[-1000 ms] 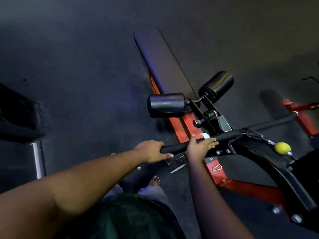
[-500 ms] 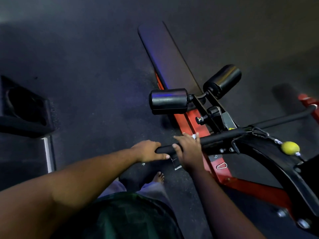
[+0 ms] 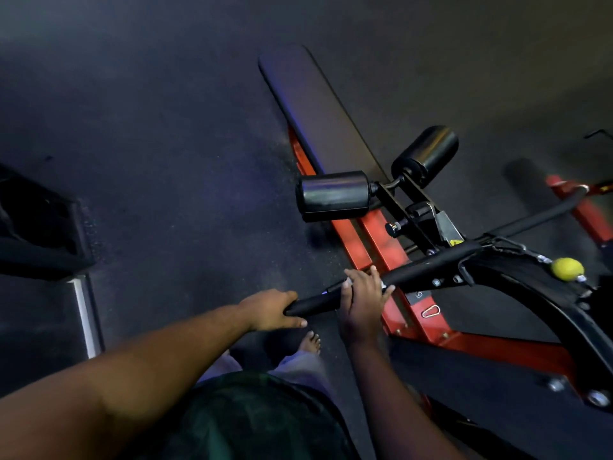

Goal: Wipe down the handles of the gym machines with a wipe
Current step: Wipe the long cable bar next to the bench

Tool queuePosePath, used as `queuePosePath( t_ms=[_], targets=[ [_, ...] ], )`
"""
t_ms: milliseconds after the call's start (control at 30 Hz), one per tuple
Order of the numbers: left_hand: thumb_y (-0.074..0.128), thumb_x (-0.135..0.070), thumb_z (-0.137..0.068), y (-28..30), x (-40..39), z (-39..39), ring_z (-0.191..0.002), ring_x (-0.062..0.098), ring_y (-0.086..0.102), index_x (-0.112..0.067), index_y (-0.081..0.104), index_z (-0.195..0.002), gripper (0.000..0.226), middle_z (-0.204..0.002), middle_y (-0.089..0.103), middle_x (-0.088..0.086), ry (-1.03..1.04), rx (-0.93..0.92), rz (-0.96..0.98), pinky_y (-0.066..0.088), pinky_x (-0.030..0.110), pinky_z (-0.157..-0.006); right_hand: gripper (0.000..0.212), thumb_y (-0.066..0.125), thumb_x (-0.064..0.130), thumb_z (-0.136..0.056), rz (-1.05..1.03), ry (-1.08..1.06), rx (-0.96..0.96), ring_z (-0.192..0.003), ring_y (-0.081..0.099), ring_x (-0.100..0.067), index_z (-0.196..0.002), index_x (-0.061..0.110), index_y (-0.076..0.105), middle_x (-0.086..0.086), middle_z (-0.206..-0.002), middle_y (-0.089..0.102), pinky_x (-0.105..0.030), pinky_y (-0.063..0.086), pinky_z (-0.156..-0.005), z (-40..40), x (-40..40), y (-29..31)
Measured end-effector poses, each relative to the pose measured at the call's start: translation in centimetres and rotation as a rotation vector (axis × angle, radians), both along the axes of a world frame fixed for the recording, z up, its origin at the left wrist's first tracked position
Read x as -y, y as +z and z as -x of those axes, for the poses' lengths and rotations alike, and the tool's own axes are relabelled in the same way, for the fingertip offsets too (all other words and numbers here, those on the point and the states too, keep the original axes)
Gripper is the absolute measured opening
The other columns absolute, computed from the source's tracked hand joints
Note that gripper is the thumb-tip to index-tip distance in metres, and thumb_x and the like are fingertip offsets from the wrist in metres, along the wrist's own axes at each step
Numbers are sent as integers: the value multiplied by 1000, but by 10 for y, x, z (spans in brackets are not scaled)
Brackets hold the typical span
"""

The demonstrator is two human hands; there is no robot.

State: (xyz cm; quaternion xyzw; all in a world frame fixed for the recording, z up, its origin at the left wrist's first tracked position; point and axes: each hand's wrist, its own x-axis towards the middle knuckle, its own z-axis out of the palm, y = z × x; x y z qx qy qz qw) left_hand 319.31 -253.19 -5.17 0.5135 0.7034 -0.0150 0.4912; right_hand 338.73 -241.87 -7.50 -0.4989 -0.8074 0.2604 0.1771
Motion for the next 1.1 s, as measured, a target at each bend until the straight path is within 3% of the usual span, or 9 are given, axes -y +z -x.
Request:
queuePosePath(
  t_ms=[233, 300, 367, 467, 567, 633, 833, 933, 1100],
  targets=[
    [50, -49, -105, 3, 26, 4, -104, 32, 62, -14, 49, -127, 41, -124, 63, 14, -96, 31, -132, 40, 34, -75, 70, 41, 33, -103, 257, -600, -382, -155, 2, -27, -159, 1, 14, -18, -167, 1, -44, 11, -126, 62, 75, 4],
    [46, -44, -107, 4, 34, 2, -110, 34, 61, -14, 45, -135, 41, -130, 59, 16, -85, 70, -159, 38, 35, -77, 68, 46, 34, -104, 414, -892, -537, -150, 25, -34, -156, -3, 22, -25, -160, 26, -39, 22, -123, 75, 56, 8],
    [44, -40, -109, 7, 42, 5, -115, 34, 59, -16, 38, -147, 46, -138, 56, 16, -51, 73, -214, 38, 35, -79, 55, 48, 46, -103, 531, -1130, -701, -116, 62, -36, -134, 0, 48, -17, -117, 67, -42, 49, -99, 74, 30, 22],
    [42, -36, -110, 8, 49, 10, -141, 31, 45, -13, 23, -161, 59, -162, 37, 14, -83, 27, -329, 38, 39, -108, 54, 43, 66, -98, 807, -1139, -1026, -63, 69, -19, -108, 15, 53, 0, -64, 71, -36, 56, -77, 71, 24, 46],
    [40, -38, -110, 7, 49, 15, -158, 20, 16, -16, 9, -165, 67, -173, 13, 5, -134, -33, -372, 13, 43, -127, 73, 38, 81, -89, 888, -1005, -1069, -79, 74, -25, -107, 14, 60, -9, -81, 75, -44, 56, -94, 85, 57, 55],
    [39, -39, -110, 9, 47, 18, -159, 18, 7, -17, 5, -165, 69, -173, 6, 2, -143, -55, -381, 7, 44, -128, 77, 34, 77, -92, 987, -986, -1082, -77, 75, -21, -100, 8, 65, -9, -82, 76, -38, 58, -84, 101, 88, 59],
    [35, -39, -111, 25, 38, 33, -160, 19, 4, -15, -1, -166, 69, -174, 5, 4, -165, -52, -352, 5, 41, -129, 91, 37, 87, -78, 1055, -783, -819, -101, 73, -18, -123, 14, 66, -6, -114, 75, -37, 57, -91, 120, 131, 54],
    [40, -39, -110, 33, 38, 41, -159, 21, 10, -13, -1, -165, 73, -173, 10, 8, -186, -17, -324, 9, 37, -127, 115, 23, 105, -61, 805, -525, -362, -106, 68, -23, -114, 14, 69, -3, -109, 74, -43, 51, -100, 98, 126, 42],
    [42, -55, -106, 41, 54, 68, -158, 22, 15, -15, -3, -165, 84, -173, 7, 7, -232, -58, -247, 17, 36, -127, 68, 23, 61, -103, 315, -481, 208, -96, 66, -40, -105, 9, 68, -19, -100, 72, -40, 45, -74, 81, 123, 66]
  ],
)
